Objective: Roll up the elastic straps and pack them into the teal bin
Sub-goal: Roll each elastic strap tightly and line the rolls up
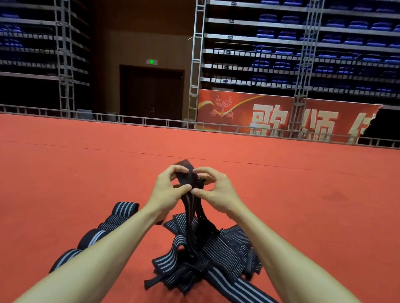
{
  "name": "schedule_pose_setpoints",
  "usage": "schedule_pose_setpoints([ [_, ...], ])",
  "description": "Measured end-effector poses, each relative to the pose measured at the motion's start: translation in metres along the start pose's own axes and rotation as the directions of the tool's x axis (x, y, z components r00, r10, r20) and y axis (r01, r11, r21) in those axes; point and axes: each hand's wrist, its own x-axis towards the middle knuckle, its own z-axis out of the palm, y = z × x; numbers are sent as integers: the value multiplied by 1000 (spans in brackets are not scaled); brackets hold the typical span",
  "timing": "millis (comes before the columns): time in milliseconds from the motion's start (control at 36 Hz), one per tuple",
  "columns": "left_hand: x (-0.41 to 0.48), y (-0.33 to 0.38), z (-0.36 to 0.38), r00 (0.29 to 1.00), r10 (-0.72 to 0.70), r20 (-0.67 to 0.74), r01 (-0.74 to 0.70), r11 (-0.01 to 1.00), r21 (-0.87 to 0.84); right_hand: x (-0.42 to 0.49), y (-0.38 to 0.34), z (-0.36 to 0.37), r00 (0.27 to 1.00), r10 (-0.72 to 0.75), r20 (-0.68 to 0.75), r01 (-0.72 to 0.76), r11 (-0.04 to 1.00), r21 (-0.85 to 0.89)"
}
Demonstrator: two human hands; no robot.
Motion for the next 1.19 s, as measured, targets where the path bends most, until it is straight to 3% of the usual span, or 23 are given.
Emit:
schedule_pose_setpoints([
  [194,-4,4,-7,995,97,14,-97,993,67,6,8,-2,1000,10,1,-10,998,-68],
  [417,-4,-3,-3,998,-28,47,23,994,104,8,19,-6,988,-5,-156,-17,990,-143],
  [583,-3,-1,4,998,-42,56,34,991,129,3,26,-8,971,-62,-232,13,979,-206],
  [1028,-3,4,13,993,-97,61,91,992,86,-9,31,-10,924,-244,-293,157,944,-291],
  [1194,5,1,-3,991,-129,27,128,991,36,-12,36,-19,944,-218,-249,145,949,-281],
])
